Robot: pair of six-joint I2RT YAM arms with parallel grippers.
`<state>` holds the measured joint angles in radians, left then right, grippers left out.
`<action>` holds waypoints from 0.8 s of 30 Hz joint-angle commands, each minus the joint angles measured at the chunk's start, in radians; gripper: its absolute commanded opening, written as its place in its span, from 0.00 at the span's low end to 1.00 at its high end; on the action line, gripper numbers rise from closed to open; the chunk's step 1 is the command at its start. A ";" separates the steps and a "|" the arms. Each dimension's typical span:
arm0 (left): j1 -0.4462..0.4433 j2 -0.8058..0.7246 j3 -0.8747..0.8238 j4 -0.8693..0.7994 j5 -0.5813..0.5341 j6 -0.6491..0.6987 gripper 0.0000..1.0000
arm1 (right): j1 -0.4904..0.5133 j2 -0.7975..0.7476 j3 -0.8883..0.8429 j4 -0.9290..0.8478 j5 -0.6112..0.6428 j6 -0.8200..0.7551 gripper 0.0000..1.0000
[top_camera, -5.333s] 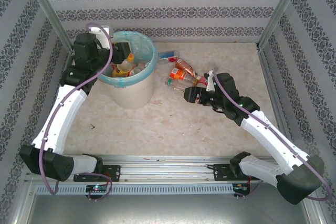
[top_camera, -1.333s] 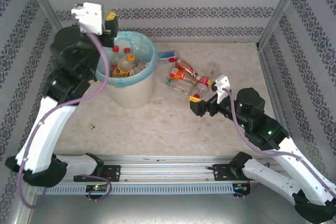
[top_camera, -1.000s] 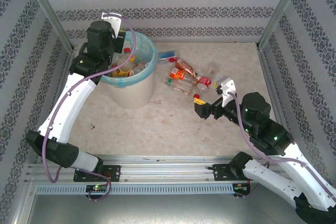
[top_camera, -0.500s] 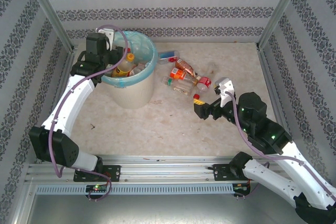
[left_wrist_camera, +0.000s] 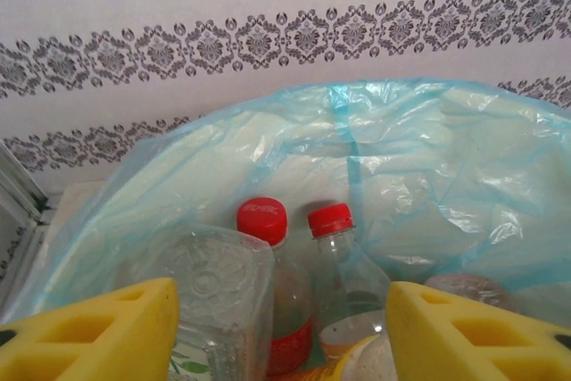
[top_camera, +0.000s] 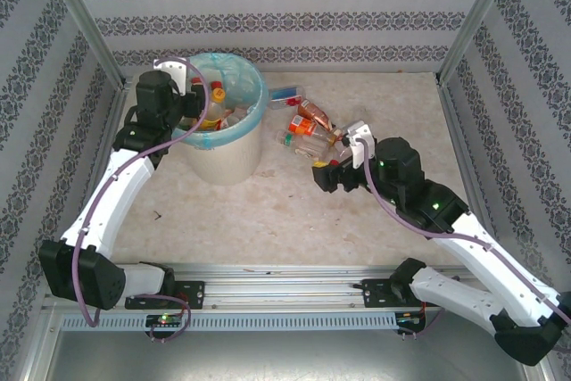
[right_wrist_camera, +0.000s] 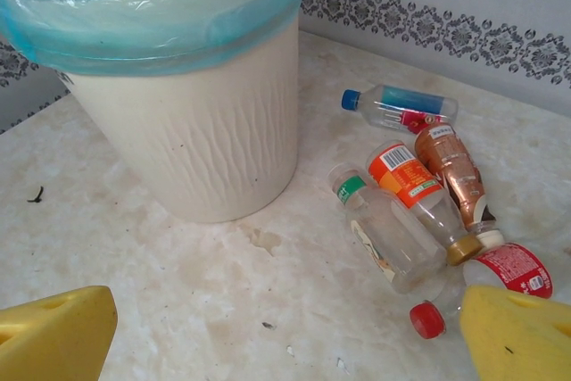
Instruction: Put the plastic bottles in the bin
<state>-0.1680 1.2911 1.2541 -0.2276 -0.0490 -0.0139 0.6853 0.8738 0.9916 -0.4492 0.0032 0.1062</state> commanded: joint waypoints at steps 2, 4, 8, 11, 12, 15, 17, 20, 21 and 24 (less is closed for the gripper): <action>0.012 -0.056 -0.050 0.078 0.062 -0.033 0.56 | 0.006 0.094 0.073 0.012 0.078 0.049 0.98; 0.012 -0.103 -0.080 0.112 0.077 -0.032 0.54 | -0.013 0.182 0.121 -0.039 0.146 0.083 0.98; 0.001 -0.223 -0.179 0.266 0.083 -0.017 0.53 | -0.124 0.366 0.211 -0.115 0.186 0.222 0.98; -0.035 -0.290 -0.222 0.335 0.081 0.028 0.54 | -0.247 0.438 0.191 -0.060 0.160 0.310 0.98; -0.054 -0.306 -0.228 0.344 0.080 0.037 0.55 | -0.286 0.456 0.181 -0.039 0.153 0.332 0.98; -0.140 -0.349 -0.248 0.372 0.090 0.073 0.56 | -0.402 0.527 0.179 0.016 0.104 0.382 0.98; -0.216 -0.365 -0.267 0.399 0.118 0.108 0.57 | -0.469 0.595 0.211 0.025 0.070 0.410 0.98; -0.329 -0.367 -0.293 0.435 0.176 0.144 0.57 | -0.534 0.701 0.280 0.018 0.021 0.423 0.98; -0.357 -0.360 -0.297 0.442 0.190 0.148 0.57 | -0.550 0.742 0.307 0.004 0.009 0.434 0.98; -0.438 -0.330 -0.294 0.421 0.238 0.194 0.57 | -0.589 0.865 0.391 -0.026 -0.058 0.451 0.98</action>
<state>-0.5545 0.9436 0.9665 0.1455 0.1188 0.1089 0.1158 1.6752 1.3186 -0.4599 0.0269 0.5087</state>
